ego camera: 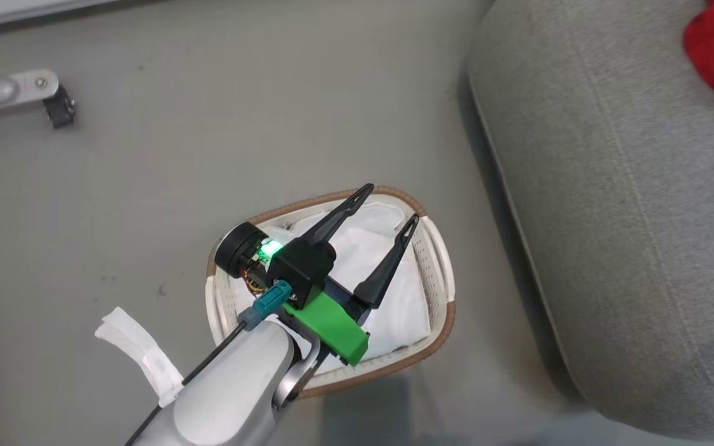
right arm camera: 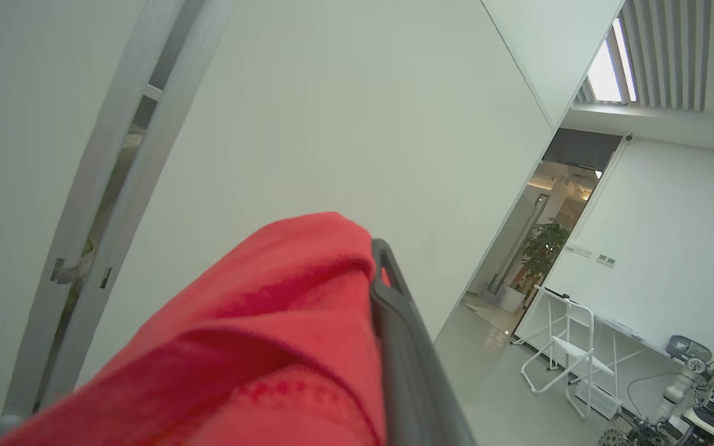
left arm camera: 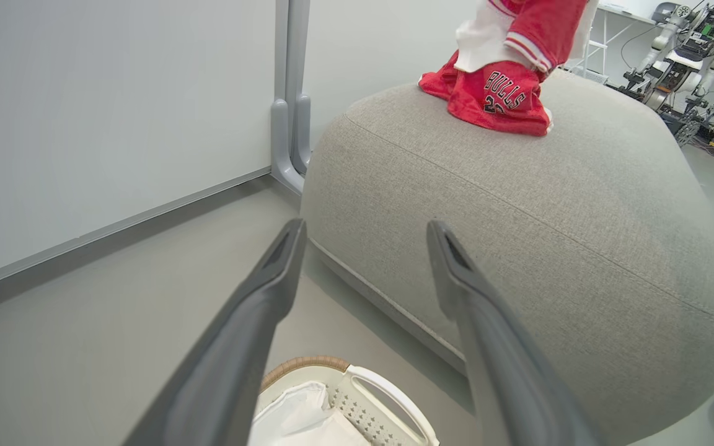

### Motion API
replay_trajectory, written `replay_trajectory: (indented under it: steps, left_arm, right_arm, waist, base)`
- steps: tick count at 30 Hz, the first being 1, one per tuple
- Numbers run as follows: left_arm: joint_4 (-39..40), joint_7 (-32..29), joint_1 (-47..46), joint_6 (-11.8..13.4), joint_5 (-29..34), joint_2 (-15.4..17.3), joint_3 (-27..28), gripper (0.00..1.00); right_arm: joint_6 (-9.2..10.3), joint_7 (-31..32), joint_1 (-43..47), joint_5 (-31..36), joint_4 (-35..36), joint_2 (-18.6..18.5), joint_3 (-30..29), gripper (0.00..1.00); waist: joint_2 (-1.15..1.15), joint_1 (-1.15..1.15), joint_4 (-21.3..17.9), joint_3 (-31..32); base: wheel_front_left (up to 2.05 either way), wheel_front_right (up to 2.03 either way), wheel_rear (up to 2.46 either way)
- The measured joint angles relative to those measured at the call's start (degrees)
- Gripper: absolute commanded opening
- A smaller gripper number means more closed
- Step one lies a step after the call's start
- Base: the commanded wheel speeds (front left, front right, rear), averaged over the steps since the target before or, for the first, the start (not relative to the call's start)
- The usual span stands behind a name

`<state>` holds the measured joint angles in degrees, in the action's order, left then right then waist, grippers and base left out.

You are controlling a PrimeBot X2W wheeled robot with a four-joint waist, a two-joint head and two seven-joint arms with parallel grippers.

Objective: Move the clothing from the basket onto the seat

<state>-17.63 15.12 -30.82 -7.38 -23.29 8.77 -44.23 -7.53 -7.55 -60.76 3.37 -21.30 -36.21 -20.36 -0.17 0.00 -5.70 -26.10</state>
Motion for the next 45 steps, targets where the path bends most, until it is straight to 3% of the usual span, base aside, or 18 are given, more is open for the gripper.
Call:
replay_trajectory:
  steps: [3,8,18,19,21,22,23,41,45]
  left_arm:
    - [0.31,0.01,-0.82,0.0,0.48,0.11,0.16,1.0]
    - [0.19,0.0,-1.96,0.0,0.79,0.74,-0.35,1.0]
    - [-0.48,0.0,-3.49,0.0,1.18,2.47,-0.49,1.0]
    - [-0.58,0.0,-3.53,0.0,1.18,2.59,-0.51,1.0]
    - [-0.73,0.0,-3.61,0.0,1.16,2.75,-0.53,1.0]
    - [-0.81,0.0,-3.65,0.0,1.16,2.78,-0.57,1.0]
    - [-0.89,0.01,-3.68,0.0,1.16,2.79,-0.59,1.0]
    - [-1.41,0.0,-3.26,0.0,0.4,2.78,1.75,1.0]
    - [-1.48,0.0,-2.33,0.0,0.29,2.52,3.11,1.0]
  right_arm:
    - [0.0,-0.52,4.14,0.25,-4.38,0.52,-3.35,0.0]
    - [0.0,-3.99,10.25,1.64,-11.74,5.27,-7.2,0.0]
    - [0.0,-7.3,13.35,4.12,-16.38,13.36,-7.46,0.02]
    - [0.0,-7.37,13.46,4.33,-16.11,14.01,-7.4,0.23]
    - [0.0,-7.43,13.63,4.61,-14.74,15.23,-7.16,0.43]
    - [0.0,-7.45,13.83,4.7,-13.68,15.84,-6.99,0.76]
    - [0.0,-7.44,14.13,4.69,-12.87,16.33,-6.92,1.0]
    - [0.0,-7.45,28.56,1.71,-2.68,26.5,-1.2,1.0]
    - [0.0,-7.45,29.77,0.98,-1.58,27.05,0.55,1.0]
  waist:
    - [0.0,0.0,1.06,-2.25]
    - [0.0,0.0,1.96,-5.92]
    - [0.0,0.0,0.0,-8.75]
    - [0.0,0.0,-0.35,-8.76]
    - [0.0,0.0,-0.93,-8.74]
    - [0.0,0.0,-1.23,-8.71]
    - [0.0,0.0,-1.44,-8.67]
    - [0.0,0.0,-3.82,-4.92]
    - [0.0,0.0,-3.9,-3.61]
  base:
    - [0.0,0.0,0.0]
    - [0.0,0.0,0.0]
    - [0.0,0.0,0.0]
    - [0.0,0.0,0.0]
    - [0.0,0.0,0.0]
    - [0.0,0.0,0.0]
    - [0.0,0.0,0.0]
    - [0.0,0.0,0.0]
    - [0.0,0.0,0.0]
